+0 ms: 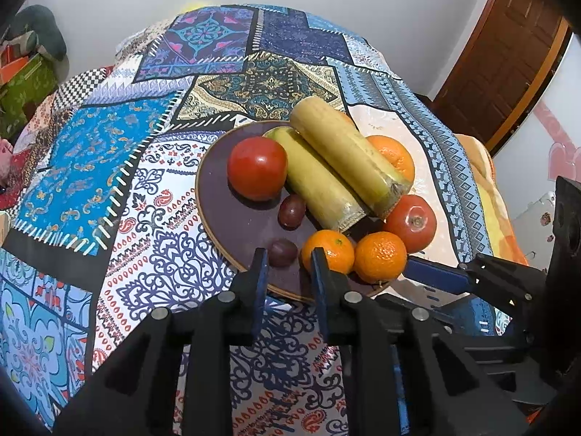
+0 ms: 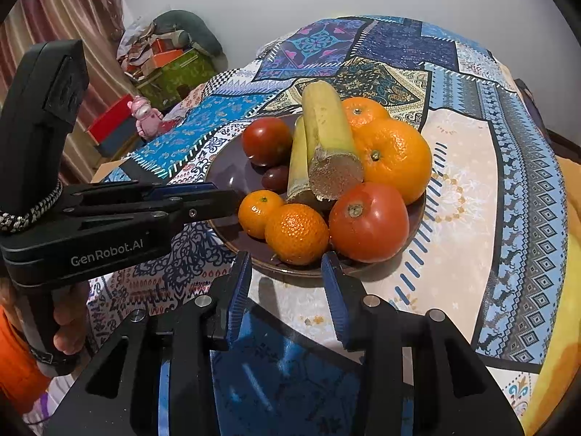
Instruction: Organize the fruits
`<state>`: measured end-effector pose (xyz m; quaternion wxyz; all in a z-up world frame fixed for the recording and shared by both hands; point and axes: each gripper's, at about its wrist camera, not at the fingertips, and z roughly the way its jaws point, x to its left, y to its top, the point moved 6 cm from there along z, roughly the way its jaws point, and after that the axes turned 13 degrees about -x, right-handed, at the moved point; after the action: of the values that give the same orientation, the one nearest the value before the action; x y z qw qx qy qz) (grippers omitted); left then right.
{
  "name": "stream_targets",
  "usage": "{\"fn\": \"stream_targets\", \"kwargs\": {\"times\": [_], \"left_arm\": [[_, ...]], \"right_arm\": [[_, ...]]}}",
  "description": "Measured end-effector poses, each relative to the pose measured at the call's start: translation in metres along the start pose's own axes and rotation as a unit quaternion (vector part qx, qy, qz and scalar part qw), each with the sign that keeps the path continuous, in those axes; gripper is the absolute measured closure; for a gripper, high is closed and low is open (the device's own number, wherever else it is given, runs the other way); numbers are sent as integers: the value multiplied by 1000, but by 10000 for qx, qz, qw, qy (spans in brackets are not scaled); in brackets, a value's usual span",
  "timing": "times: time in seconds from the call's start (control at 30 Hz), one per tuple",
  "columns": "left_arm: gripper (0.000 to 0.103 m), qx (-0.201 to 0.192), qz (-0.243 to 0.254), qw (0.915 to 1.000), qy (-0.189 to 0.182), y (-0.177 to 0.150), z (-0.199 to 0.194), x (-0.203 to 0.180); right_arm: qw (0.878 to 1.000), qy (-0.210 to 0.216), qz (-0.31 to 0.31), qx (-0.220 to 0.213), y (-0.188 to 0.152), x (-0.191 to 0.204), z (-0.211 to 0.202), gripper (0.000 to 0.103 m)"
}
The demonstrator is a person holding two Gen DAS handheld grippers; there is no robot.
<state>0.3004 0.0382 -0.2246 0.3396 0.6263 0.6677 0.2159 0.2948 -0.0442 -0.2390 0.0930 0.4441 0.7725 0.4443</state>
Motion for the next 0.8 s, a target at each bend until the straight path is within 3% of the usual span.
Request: {"fn": "stream_targets", "kwargs": {"times": [0.2, 0.4, 0.6, 0.8], "left_arm": [[74, -232, 52, 9997, 78, 5, -22, -2], [74, -923, 197, 9951, 305, 23, -80, -7], [74, -1793, 309, 9826, 368, 46, -159, -22], [74, -2677, 442, 9621, 276, 58, -244, -42]], "right_arm": [[9998, -79, -135, -115, 3, 3, -17, 65], [9973, -249, -301, -616, 23, 11, -61, 65], [9881, -384, -385, -1440, 54, 26, -127, 65], [9714, -445, -501, -2280, 77, 52, -196, 65]]}}
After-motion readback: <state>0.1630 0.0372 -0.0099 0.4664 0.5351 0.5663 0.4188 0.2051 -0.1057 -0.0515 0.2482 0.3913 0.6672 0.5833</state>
